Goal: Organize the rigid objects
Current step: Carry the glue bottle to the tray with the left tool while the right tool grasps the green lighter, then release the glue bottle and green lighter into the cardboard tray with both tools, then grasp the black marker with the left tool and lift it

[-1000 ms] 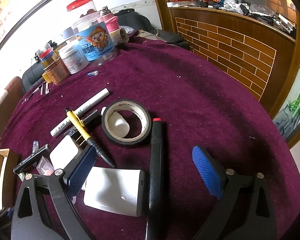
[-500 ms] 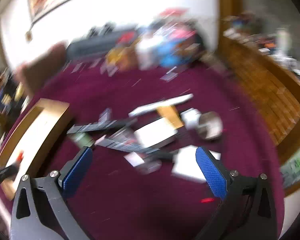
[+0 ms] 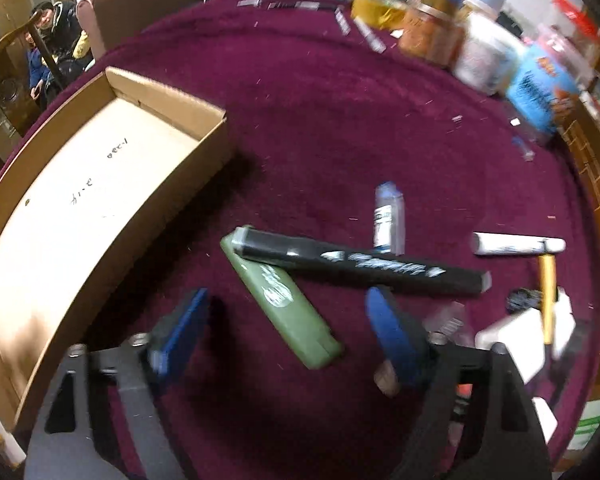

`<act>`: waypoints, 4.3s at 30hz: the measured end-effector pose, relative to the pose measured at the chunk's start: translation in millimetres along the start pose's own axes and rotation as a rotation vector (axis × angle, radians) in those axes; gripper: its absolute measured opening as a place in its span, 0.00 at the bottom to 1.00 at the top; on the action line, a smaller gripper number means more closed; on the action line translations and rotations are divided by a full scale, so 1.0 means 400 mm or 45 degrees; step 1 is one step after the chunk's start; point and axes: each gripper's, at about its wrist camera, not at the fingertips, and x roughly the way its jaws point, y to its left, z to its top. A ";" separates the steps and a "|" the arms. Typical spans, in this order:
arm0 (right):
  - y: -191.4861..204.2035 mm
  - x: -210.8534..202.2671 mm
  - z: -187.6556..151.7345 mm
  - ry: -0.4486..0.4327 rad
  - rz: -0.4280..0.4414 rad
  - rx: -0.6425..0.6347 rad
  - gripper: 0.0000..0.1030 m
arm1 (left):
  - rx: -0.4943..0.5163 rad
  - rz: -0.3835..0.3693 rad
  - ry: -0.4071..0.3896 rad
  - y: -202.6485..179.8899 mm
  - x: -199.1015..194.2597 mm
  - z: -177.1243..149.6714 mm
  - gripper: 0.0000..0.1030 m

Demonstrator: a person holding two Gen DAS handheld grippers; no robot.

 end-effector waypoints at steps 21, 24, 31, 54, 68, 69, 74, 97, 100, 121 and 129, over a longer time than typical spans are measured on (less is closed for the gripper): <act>0.049 -0.176 0.007 -0.185 0.575 0.319 0.18 | 0.041 -0.018 0.064 -0.060 0.080 0.102 0.22; 0.085 -0.127 0.056 -0.140 0.567 0.345 0.18 | 0.044 0.013 0.092 -0.065 0.149 0.156 0.22; 0.128 -0.013 0.127 -0.056 0.421 0.376 0.18 | -0.071 0.019 0.230 -0.002 0.319 0.213 0.22; 0.107 -0.105 0.079 -0.245 0.311 0.327 0.19 | -0.192 0.011 0.086 0.012 0.250 0.168 0.63; -0.060 -0.478 -0.212 -1.061 -0.344 0.287 0.85 | 0.291 0.294 -0.635 -0.351 -0.091 0.052 0.99; -0.095 -0.473 -0.219 -1.033 -0.345 0.335 0.85 | 0.315 0.281 -0.642 -0.373 -0.091 0.041 0.99; -0.232 -0.429 -0.232 -0.879 -0.294 0.500 0.85 | 0.408 0.254 -0.367 -0.442 0.016 0.018 0.99; -0.655 -0.267 -0.365 -0.730 -0.204 1.062 0.84 | 0.406 0.306 0.088 -0.510 0.337 0.022 0.98; -0.642 -0.257 -0.353 -0.703 -0.179 1.023 0.84 | 0.460 0.277 0.130 -0.553 0.408 0.035 0.98; -0.582 -0.245 -0.317 -0.666 -0.262 0.861 0.84 | 0.626 0.105 0.366 -0.525 0.347 -0.085 0.03; -0.586 -0.241 -0.314 -0.655 -0.246 0.870 0.84 | 0.659 0.229 0.305 -0.518 0.371 -0.077 0.22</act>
